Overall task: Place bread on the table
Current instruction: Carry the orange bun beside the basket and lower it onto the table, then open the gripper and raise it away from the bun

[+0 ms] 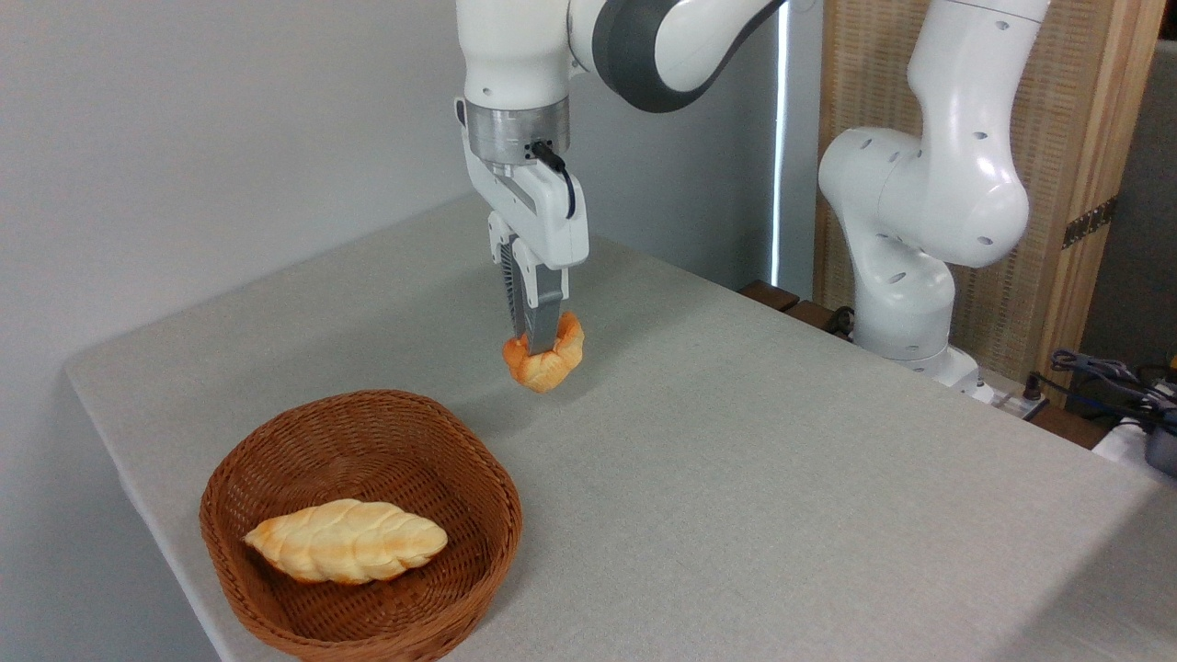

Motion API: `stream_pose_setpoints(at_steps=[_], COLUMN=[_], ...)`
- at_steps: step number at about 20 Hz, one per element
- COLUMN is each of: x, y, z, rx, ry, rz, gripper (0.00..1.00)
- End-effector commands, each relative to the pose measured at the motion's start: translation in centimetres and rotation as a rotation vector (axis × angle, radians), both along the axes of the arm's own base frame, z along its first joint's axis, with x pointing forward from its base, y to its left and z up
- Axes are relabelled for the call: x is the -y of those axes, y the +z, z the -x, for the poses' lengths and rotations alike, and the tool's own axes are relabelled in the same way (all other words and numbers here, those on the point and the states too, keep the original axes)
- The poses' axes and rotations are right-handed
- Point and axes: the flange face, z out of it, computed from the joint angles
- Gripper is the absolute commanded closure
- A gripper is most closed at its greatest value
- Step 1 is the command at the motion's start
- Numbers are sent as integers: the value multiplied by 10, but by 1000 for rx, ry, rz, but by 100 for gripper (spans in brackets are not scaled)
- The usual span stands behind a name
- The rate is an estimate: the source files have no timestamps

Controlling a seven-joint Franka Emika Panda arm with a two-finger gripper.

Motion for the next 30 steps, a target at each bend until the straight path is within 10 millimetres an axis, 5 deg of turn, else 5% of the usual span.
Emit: stream_pose_setpoints(at_steps=[1, 11, 15, 22, 25, 30], x=[-1, 10, 3, -43, -60, -60], y=[-2, -9, 29, 112, 120, 123], z=[-1, -4, -25, -108, -125, -135], rx=[9, 6, 64, -57, -52, -46], ry=[-14, -34, 12, 228, 271, 266], rz=[6, -6, 22, 35, 34, -20], gripper=[1, 0, 0, 0, 0, 0])
